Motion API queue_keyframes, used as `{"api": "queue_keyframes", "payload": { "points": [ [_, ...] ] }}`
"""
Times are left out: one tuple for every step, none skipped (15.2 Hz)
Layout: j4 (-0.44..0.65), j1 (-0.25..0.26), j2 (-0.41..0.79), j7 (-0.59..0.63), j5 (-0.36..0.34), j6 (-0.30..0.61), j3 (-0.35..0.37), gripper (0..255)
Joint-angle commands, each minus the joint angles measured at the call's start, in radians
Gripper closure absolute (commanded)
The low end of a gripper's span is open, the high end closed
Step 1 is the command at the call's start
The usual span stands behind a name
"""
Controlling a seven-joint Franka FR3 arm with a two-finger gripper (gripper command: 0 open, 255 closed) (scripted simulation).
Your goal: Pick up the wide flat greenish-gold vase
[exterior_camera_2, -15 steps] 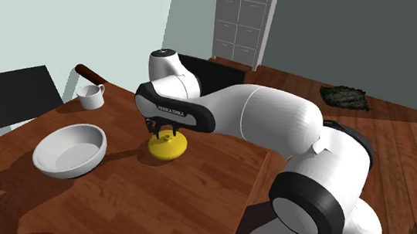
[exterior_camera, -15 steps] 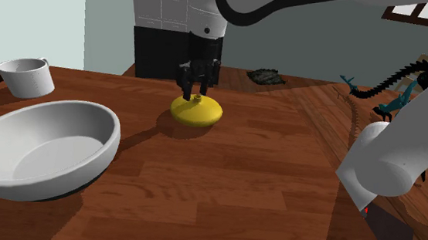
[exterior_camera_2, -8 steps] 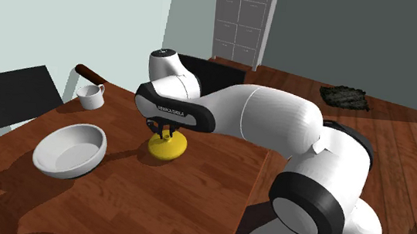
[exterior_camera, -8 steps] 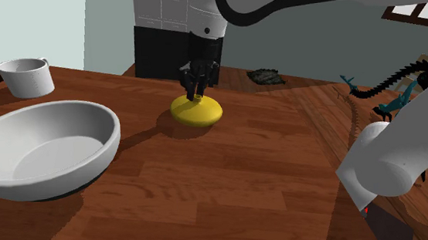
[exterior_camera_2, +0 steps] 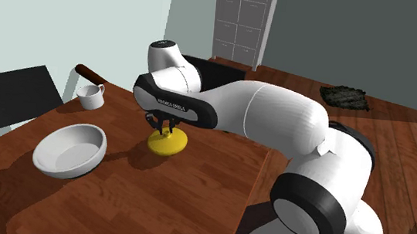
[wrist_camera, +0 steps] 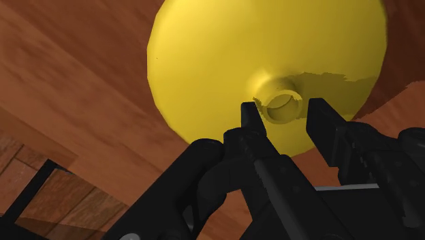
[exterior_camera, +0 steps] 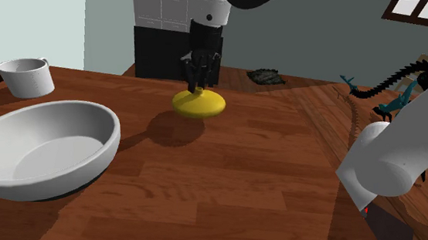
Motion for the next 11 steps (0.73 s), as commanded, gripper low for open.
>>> {"api": "queue_keyframes", "payload": {
  "points": [
    [0.031,-0.001,0.004,0.001,-0.002,-0.028,-0.001,255],
    [0.045,-0.001,0.004,0.002,-0.003,-0.041,-0.001,255],
    [0.059,-0.002,0.005,0.002,-0.003,-0.055,-0.002,255],
    [0.073,-0.002,0.006,0.003,-0.004,-0.068,-0.002,255],
    [0.088,-0.002,0.007,0.003,-0.004,-0.081,-0.002,255],
    [0.103,-0.003,0.008,0.004,-0.005,-0.095,-0.003,255],
    [0.117,-0.003,0.009,0.004,-0.006,-0.108,-0.003,255],
    [0.133,-0.004,0.011,0.005,-0.007,-0.122,-0.003,255],
    [0.148,-0.004,0.013,0.006,-0.008,-0.136,-0.004,255],
    [0.15,-0.004,0.013,0.006,-0.008,-0.138,-0.004,255],
    [0.151,-0.004,0.013,0.006,-0.008,-0.138,-0.004,255]
  ]
}}
